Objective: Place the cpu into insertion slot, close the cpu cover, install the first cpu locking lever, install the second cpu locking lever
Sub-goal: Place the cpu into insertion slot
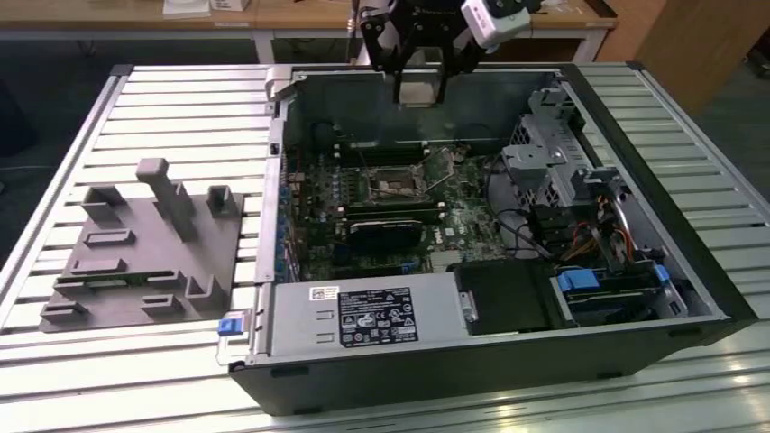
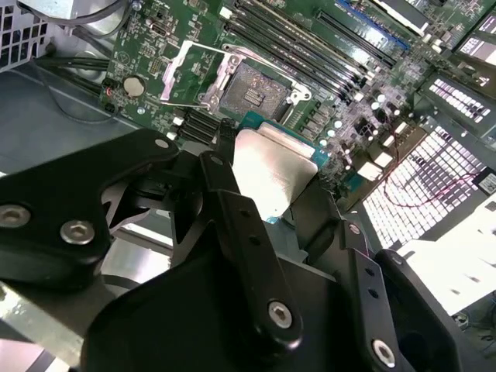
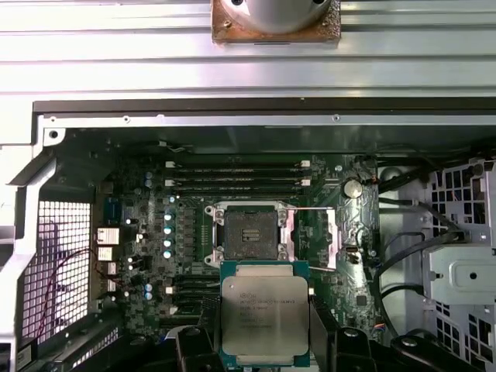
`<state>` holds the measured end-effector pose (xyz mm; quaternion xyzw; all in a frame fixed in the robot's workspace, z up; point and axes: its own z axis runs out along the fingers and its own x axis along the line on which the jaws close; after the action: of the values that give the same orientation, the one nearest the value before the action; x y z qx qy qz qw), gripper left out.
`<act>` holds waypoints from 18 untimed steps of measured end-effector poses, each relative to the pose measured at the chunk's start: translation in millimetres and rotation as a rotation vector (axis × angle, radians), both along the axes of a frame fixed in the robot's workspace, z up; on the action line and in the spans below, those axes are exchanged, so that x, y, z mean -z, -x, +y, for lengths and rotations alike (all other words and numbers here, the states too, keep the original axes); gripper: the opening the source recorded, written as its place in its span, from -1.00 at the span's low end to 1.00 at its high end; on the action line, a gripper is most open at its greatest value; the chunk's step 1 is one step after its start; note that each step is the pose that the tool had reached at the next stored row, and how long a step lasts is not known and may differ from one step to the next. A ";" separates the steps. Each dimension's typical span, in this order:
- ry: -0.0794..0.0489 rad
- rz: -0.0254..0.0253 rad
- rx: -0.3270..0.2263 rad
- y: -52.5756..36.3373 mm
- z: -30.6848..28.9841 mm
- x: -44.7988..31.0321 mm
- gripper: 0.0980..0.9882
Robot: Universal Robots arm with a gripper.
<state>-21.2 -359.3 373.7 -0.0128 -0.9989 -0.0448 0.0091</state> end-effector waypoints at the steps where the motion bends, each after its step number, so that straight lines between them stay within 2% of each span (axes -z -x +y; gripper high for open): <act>1: 0.000 0.0000 0.000 0.0 0.0 0.5 0.00; 18: 0.003 0.0000 0.000 0.1 0.0 10.0 0.00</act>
<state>-21.3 -359.3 363.7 -0.0128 -0.9989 -0.0434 0.0091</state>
